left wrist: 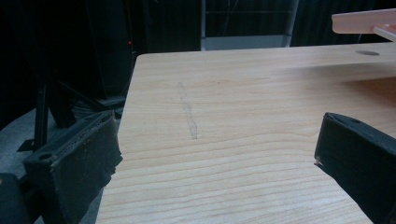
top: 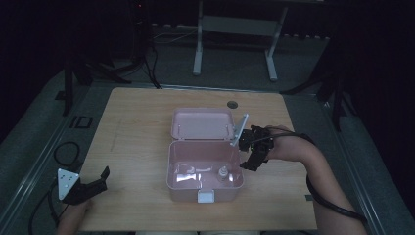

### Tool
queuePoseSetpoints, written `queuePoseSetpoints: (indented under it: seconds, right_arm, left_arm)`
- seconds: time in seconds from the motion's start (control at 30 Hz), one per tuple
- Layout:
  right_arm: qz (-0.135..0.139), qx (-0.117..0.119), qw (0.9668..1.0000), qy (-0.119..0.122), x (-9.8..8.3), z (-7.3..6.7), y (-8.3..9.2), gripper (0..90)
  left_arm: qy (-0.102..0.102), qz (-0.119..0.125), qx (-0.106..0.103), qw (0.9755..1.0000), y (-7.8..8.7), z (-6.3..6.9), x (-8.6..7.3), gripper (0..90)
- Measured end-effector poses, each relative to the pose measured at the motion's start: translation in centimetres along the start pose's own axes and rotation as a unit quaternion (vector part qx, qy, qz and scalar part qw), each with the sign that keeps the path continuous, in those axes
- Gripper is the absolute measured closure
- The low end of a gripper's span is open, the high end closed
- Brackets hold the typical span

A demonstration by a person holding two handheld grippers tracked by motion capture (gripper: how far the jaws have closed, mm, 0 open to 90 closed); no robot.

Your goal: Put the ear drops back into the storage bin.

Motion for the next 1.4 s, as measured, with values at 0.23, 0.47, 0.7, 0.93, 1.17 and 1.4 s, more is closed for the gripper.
queuePoseSetpoints:
  seconds: [0.23,0.47,0.7,0.93,1.17,1.4]
  right_arm:
    - [0.005,0.007,0.9995,-0.029,-2.4,0.1,-0.8,19.8]
    - [0.02,0.004,0.998,-0.06,-4.5,0.4,-2.3,19.8]
    - [0.02,0.012,0.9962,-0.084,-6.3,-0.1,-5.2,19.8]
    - [0.051,0.016,0.9916,-0.118,-7.9,-0.3,-7.5,19.8]
    - [0.101,0.016,0.9838,-0.147,-9.1,-0.8,-10.1,19.8]
    - [0.112,0.014,0.9815,-0.154,-9.9,-1.2,-11.4,19.8]
  left_arm:
    - [0.0,0.0,0.0,1.0,0.0,0.0,0.0,0.4]
    - [0.0,-0.001,0.0,1.0,0.0,0.0,0.0,0.3]
    - [0.0,-0.001,0.0,1.0,0.0,0.0,0.0,0.4]
    - [0.0,0.0,0.0,1.0,0.0,0.0,0.0,0.3]
    - [0.0,0.0,0.0,1.0,0.0,0.0,0.0,0.3]
    - [0.001,-0.001,0.0,1.0,0.0,0.0,0.0,0.4]
Point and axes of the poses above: each handheld gripper's, and its own axes: y roughly backward along the jaws, x roughly out of its top, z roughly to its right, the point moved 4 cm from there along -y, roughly forward along the jaws, and after that the axes turned 5 degrees about -x, right-handed, at the moved point
